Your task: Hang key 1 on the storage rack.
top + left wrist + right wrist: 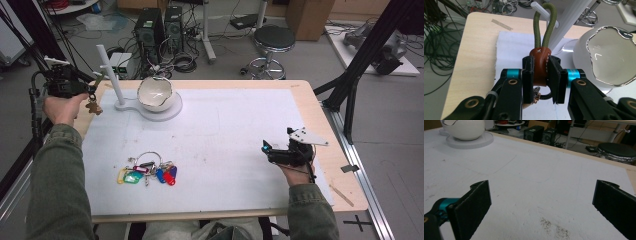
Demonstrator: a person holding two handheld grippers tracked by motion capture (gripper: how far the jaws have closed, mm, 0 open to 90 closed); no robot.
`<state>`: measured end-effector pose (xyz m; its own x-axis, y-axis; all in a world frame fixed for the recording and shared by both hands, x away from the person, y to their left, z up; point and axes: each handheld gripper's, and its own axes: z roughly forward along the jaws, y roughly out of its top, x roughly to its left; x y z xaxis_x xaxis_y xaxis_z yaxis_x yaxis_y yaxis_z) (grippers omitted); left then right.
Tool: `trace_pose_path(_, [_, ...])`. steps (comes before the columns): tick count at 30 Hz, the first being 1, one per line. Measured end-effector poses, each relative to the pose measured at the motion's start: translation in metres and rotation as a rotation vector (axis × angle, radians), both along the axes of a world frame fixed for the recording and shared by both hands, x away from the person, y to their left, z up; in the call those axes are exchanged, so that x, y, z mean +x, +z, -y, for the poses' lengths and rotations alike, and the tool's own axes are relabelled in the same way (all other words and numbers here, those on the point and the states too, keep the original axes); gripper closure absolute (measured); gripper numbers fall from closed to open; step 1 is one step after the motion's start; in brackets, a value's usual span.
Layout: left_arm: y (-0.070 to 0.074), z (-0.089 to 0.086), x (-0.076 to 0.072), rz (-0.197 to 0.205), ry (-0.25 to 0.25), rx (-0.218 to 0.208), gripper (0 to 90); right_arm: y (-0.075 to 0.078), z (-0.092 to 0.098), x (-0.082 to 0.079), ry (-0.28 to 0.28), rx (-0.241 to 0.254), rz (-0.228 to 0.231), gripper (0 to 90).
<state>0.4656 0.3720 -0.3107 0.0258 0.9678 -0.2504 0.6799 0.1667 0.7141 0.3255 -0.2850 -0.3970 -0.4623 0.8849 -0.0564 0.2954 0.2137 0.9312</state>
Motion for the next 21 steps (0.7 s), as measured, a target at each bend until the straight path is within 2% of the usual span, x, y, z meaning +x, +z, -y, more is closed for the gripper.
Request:
trace_pose_path(16, [-0.0089,0.0070,0.0050,-0.020,-0.030,-0.009,74.7,-0.0006,-0.0005,0.0002,0.002,-0.003,-0.005,0.9])
trace_pose_path(21, [-0.0104,0.0085,0.0057,-0.023,-0.038,0.015,74.4,-0.0007,-0.0007,0.0000,0.005,-0.005,-0.004,0.9])
